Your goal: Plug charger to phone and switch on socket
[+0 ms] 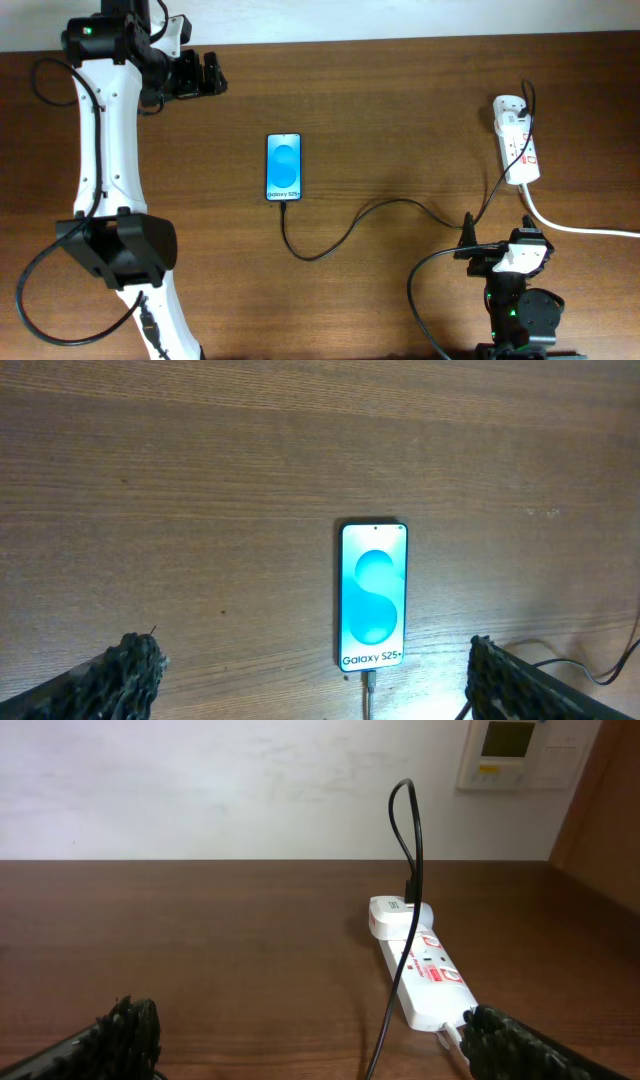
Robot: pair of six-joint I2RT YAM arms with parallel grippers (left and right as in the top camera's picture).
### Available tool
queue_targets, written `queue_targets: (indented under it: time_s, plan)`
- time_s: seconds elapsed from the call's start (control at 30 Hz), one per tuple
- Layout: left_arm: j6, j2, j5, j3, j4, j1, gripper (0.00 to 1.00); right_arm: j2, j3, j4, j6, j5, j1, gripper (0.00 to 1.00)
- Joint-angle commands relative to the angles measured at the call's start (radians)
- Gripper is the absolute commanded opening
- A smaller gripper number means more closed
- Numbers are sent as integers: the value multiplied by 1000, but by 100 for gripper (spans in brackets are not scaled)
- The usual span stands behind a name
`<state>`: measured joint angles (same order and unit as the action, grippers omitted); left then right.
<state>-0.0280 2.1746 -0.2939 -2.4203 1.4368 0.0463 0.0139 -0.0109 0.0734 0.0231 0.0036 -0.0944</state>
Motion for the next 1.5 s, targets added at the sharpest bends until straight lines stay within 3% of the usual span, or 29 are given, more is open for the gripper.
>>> queue_targets:
  time_s: [0.0,0.3,0.47,0.57,0.7,0.93,1.07,1.2,1.3,1.47]
  plan:
    - [-2,-15,6,-11,1,2,99,-10,5,6,-4,9,10,99]
    - [-2,-26,17,-11,7,2,99,-10,5,6,-4,9,10,98]
    - [14,-209,143,98,-10,2,99,-10,5,6,-4,9,10,98]
    - [26,-385,146,314,-270,2,99,-10,5,6,-4,8,10,99]
    - [159,-678,146,761,-608,3,100,-10,5,6,-4,9,10,98]
    - [166,-1233,161,1522,-1186,35,99,-10,5,6,-4,9,10,99]
    - [166,-1525,164,1879,-1429,35,99,-10,5,6,-4,9,10,99]
    - [272,-1772,166,2166,-1547,15,99,-10,5,6,-4,9,10,98]
    - [285,-1924,254,2313,-1556,-24,100,-10,5,6,-4,9,10,98]
    - [296,-2053,277,2412,-1488,-32,99,-10,5,6,-4,9,10,98]
